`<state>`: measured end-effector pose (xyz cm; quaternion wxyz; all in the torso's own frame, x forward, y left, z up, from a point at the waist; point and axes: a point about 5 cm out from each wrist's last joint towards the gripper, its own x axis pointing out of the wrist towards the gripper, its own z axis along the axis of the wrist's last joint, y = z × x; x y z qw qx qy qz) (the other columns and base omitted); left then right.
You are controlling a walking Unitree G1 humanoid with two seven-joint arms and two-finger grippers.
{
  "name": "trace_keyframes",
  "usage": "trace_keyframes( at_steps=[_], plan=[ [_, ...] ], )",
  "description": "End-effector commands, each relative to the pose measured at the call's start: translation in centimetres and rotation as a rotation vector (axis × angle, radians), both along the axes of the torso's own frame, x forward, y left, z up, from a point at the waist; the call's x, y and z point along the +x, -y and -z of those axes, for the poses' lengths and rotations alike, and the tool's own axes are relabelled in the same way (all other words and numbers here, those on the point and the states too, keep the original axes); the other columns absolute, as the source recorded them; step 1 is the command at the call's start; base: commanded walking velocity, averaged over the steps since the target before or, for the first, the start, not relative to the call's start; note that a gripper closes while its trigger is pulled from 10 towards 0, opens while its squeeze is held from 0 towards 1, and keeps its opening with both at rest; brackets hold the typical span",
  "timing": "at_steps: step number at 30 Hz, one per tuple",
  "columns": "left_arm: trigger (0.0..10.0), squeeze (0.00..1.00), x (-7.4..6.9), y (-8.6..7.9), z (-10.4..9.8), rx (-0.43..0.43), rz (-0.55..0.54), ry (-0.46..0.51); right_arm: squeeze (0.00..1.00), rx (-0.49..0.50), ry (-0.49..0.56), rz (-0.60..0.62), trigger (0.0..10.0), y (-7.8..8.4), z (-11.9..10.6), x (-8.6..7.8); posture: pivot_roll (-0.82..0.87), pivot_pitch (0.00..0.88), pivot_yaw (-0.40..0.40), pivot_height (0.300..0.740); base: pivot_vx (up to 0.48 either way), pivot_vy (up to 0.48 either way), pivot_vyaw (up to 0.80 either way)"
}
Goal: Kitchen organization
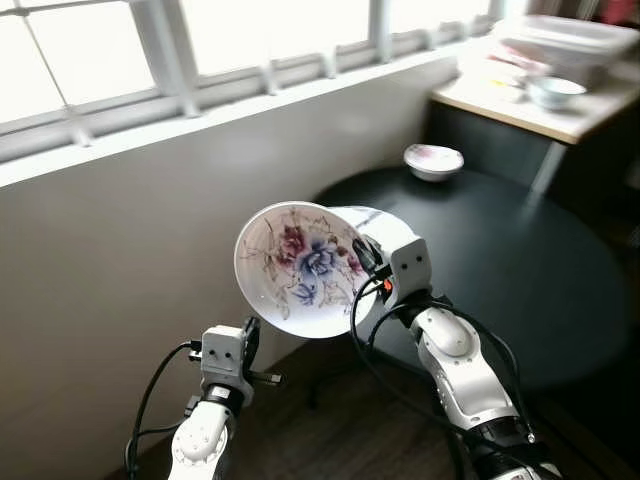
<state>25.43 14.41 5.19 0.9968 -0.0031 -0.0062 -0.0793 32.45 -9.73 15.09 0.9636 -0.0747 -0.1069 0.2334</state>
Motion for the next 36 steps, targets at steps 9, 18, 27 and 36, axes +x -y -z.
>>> trace_keyframes(
  at_steps=[9,18,27,36],
  plan=[
    [10.0,0.00,-0.3,-0.7,0.3,0.011,-0.009,-0.010,0.00,-0.010,0.021,-0.056,0.0,-1.4,0.0,-0.4,-0.07,0.000,0.016,0.740,0.000,0.000,0.80],
    [10.0,0.00,-0.3,-0.8,0.3,0.024,-0.007,-0.012,0.00,-0.016,0.015,-0.029,0.0,-1.1,0.3,-0.3,-0.06,0.000,0.018,0.740,0.000,0.000,0.80],
    [10.0,0.00,-0.2,-0.8,0.3,0.040,-0.004,-0.013,0.00,0.003,0.092,0.047,0.0,-0.6,-1.2,0.3,-0.06,0.000,0.018,0.740,0.000,0.000,0.80],
    [10.0,0.00,0.1,-1.1,-0.5,0.101,-0.054,0.004,0.00,0.028,0.175,0.107,0.0,0.0,-3.1,0.7,-0.07,0.000,0.020,0.740,0.000,0.000,0.80]
  ],
)
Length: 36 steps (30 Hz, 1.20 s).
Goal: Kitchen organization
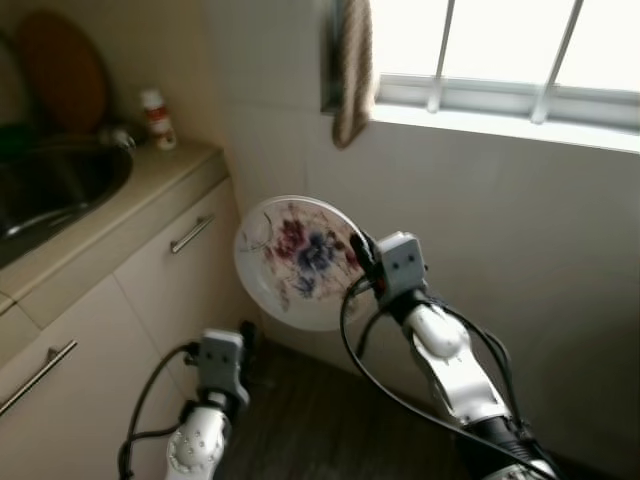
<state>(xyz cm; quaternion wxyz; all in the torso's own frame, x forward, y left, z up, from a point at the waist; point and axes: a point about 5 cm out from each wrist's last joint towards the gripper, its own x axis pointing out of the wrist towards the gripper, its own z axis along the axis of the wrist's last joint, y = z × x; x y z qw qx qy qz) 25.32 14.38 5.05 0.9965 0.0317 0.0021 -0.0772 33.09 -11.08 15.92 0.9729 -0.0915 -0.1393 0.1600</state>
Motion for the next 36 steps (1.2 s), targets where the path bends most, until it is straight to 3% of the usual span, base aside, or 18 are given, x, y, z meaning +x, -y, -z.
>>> trace_keyframes(
  at_steps=[1,3,12,15,25,26,32,36],
  plan=[
    [10.0,0.00,0.2,-1.1,-0.6,0.031,-0.049,0.017,0.00,0.020,0.098,-0.039,0.0,-1.4,-2.3,0.0,-0.07,0.000,0.020,0.740,0.000,0.000,0.80],
    [10.0,0.00,1.2,-1.5,-2.3,0.062,-0.086,0.088,0.00,0.027,0.150,-0.026,0.0,-1.3,-3.6,0.2,-0.07,0.000,0.021,0.740,0.000,0.000,0.80],
    [10.0,0.00,2.2,-1.3,-4.3,0.060,-0.086,0.154,0.00,0.006,0.185,-0.012,0.0,-1.3,-4.1,0.1,-0.07,0.000,0.023,0.740,0.000,0.000,0.80],
    [10.0,0.00,2.5,-0.6,-5.6,0.089,-0.070,0.208,0.00,0.010,0.215,0.006,0.0,-1.3,-4.7,0.1,-0.07,0.000,0.027,0.740,0.000,0.000,0.80],
    [10.0,0.00,2.9,-0.7,-6.9,0.082,-0.088,0.246,0.00,0.003,0.258,0.027,0.0,-1.4,-5.8,0.2,-0.07,0.000,0.026,0.740,0.000,0.000,0.80],
    [10.0,0.00,3.0,-0.7,-7.1,0.077,-0.089,0.253,0.00,0.006,0.261,0.030,10.0,-1.4,-5.9,0.3,-0.07,0.000,0.027,0.740,0.000,0.000,0.80],
    [10.0,0.00,3.1,-0.7,-8.4,0.057,-0.086,0.300,0.00,0.075,0.268,0.034,10.0,-1.4,-7.0,0.5,-0.06,0.000,0.027,0.740,0.000,0.000,0.27],
    [10.0,0.00,3.4,-0.7,-9.3,0.045,-0.083,0.330,0.00,0.049,0.284,0.022,10.0,-2.1,-7.6,0.8,-0.06,0.000,0.027,0.740,0.148,0.000,0.34]
  ],
)
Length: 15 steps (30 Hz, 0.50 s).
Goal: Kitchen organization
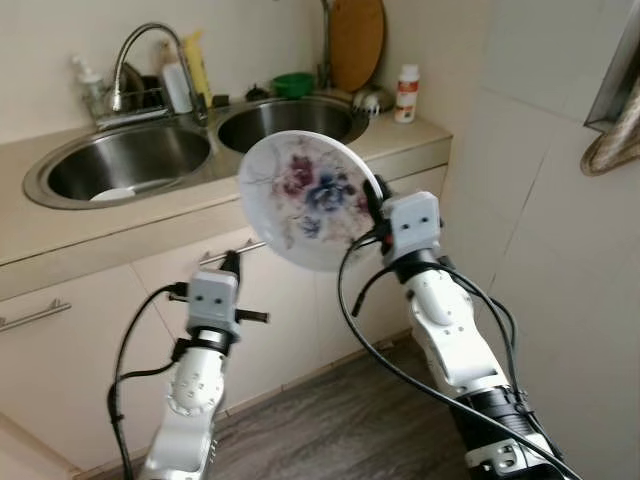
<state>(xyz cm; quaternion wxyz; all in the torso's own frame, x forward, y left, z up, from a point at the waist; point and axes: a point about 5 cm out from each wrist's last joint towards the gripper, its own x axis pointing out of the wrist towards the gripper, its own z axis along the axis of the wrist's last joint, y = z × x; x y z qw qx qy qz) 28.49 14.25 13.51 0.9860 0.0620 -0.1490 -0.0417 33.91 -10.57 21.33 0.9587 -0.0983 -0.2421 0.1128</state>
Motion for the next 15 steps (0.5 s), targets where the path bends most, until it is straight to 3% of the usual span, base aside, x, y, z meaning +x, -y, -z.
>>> trace_keyframes(
  at_steps=[1,10,15],
  plan=[
    [10.0,0.00,0.2,-0.9,-0.8,0.004,-0.023,0.021,0.00,0.011,0.070,-0.049,10.0,-1.6,-2.2,0.0,-0.06,0.000,0.027,0.740,0.300,0.000,0.80],
    [10.0,0.00,0.5,-0.8,-1.7,-0.006,-0.021,0.053,0.00,0.040,0.079,-0.055,10.0,-1.7,-2.8,0.1,-0.06,0.000,0.025,0.740,0.364,0.000,0.79],
    [10.0,0.00,0.6,-0.6,-2.3,-0.010,-0.011,0.071,0.00,0.076,0.091,-0.037,10.0,-1.2,-3.3,0.4,-0.06,0.000,0.025,0.740,0.373,0.000,0.00]
  ],
)
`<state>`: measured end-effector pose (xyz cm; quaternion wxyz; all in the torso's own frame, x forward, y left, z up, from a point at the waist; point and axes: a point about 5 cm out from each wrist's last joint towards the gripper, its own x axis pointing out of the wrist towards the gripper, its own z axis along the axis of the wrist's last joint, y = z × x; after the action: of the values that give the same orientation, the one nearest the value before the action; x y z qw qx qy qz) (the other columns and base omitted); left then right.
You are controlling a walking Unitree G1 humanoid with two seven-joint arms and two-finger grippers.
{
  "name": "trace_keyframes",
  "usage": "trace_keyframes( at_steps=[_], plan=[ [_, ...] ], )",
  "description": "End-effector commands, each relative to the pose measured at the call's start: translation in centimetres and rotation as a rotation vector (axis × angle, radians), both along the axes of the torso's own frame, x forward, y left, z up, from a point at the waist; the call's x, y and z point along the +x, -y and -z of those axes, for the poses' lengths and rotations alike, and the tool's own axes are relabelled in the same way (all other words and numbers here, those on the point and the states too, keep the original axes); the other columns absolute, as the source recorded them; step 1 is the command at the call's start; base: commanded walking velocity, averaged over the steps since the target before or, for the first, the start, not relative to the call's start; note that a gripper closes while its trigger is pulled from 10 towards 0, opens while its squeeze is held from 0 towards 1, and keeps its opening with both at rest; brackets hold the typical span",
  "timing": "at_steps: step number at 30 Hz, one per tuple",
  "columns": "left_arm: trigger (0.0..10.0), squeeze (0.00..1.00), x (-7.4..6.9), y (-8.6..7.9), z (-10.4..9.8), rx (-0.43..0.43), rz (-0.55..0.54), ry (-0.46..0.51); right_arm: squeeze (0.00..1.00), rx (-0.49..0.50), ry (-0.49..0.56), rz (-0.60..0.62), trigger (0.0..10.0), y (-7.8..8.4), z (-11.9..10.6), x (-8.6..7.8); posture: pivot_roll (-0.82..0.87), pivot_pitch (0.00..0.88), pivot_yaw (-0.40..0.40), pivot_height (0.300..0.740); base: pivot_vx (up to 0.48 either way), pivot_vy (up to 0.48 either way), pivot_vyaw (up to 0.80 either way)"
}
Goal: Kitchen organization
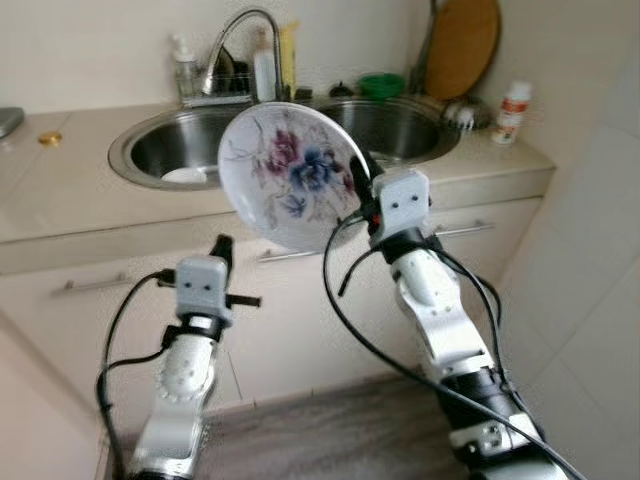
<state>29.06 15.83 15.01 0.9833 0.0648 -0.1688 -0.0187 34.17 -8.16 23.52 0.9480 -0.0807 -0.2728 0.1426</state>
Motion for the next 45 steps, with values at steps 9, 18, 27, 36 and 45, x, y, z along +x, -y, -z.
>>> trace_keyframes(
  at_steps=[9,18,27,36,45],
  plan=[
    [10.0,0.00,0.3,1.1,-2.9,-0.002,0.042,0.096,0.00,0.075,0.088,0.048,10.0,1.4,-3.1,0.4,-0.06,0.000,0.027,0.740,0.374,0.000,0.00],
    [10.0,0.00,0.4,1.3,-3.9,-0.007,0.048,0.126,0.00,0.047,0.099,0.065,10.0,1.4,-3.4,0.5,-0.06,0.000,0.027,0.740,0.372,0.000,0.41],
    [10.0,0.00,0.4,1.4,-4.1,-0.008,0.051,0.123,0.00,0.069,0.079,0.074,10.0,1.8,-3.2,0.7,-0.06,0.000,0.026,0.740,0.370,0.000,0.27],
    [10.0,0.00,0.5,1.4,-4.4,-0.011,0.048,0.128,0.00,0.103,0.056,0.079,10.0,2.0,-3.2,1.0,-0.06,0.000,0.026,0.740,0.345,0.000,0.36],
    [10.0,0.00,0.5,1.4,-4.4,-0.010,0.048,0.129,0.00,0.078,0.032,0.095,10.0,2.3,-2.9,1.4,-0.06,0.000,0.025,0.740,0.163,0.000,0.00]
  ],
)
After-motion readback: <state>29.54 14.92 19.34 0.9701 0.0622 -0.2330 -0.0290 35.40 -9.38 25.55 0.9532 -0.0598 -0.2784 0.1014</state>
